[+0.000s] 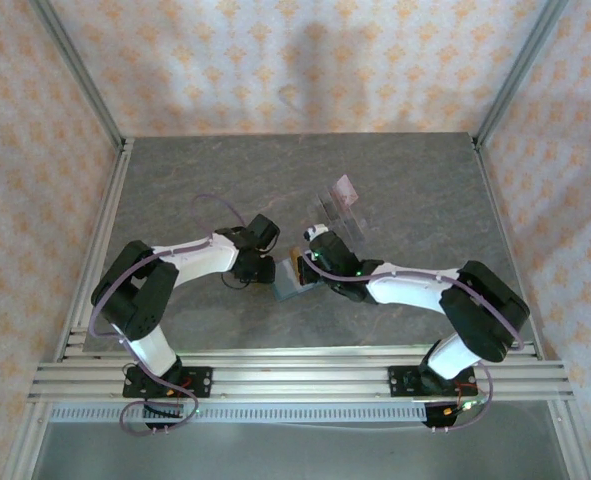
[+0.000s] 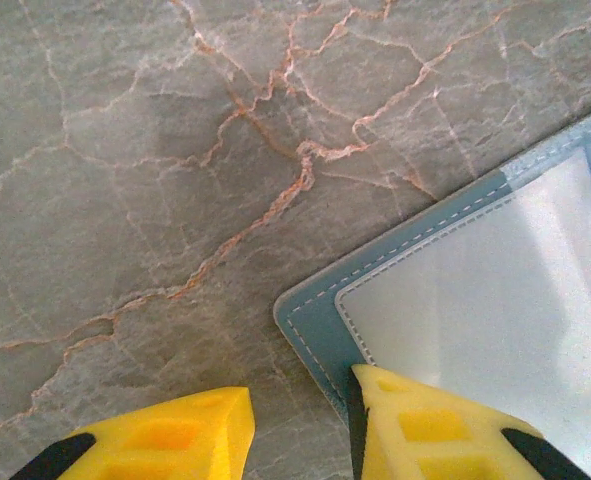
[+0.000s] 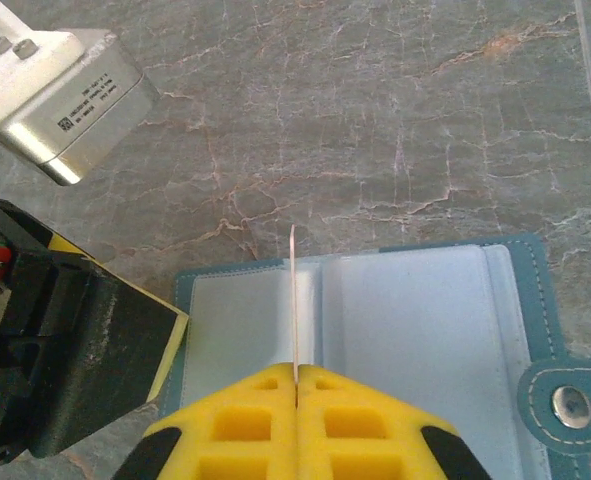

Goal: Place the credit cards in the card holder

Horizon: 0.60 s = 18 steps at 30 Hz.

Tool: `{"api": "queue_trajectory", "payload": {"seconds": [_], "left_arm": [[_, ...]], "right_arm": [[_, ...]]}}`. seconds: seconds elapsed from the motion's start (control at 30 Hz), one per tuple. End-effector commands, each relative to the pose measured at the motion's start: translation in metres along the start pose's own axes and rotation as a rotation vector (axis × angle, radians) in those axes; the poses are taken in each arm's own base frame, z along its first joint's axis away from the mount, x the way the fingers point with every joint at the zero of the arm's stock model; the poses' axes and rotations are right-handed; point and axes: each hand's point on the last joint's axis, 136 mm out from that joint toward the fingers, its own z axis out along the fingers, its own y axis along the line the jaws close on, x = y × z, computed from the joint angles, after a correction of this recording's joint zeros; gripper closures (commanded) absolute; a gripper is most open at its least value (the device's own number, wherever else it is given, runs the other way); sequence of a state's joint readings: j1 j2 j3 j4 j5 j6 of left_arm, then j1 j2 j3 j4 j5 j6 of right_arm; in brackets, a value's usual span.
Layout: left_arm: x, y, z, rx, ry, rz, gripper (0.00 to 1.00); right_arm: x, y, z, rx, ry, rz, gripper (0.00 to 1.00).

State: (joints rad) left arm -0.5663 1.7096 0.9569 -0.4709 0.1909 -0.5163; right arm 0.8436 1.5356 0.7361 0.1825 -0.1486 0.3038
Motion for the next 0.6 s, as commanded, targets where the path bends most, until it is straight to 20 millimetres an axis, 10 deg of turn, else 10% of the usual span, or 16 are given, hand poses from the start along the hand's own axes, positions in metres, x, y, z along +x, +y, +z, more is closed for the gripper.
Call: {"api": "queue_trajectory", "payload": {"seconds": [0.0, 0.57], "left_arm": [[0.007, 0.033, 0.027, -0.161, 0.021, 0.03, 0.68], [0.009, 0.034, 0.03, -0.164, 0.033, 0.029, 0.68]], "right_arm": [[-0.016, 0.009, 0.0, -0.055, -0.075, 0.044, 1.0], [-0.006, -0.011, 0.014, -0.111, -0.085, 0.161, 1.0]]}}
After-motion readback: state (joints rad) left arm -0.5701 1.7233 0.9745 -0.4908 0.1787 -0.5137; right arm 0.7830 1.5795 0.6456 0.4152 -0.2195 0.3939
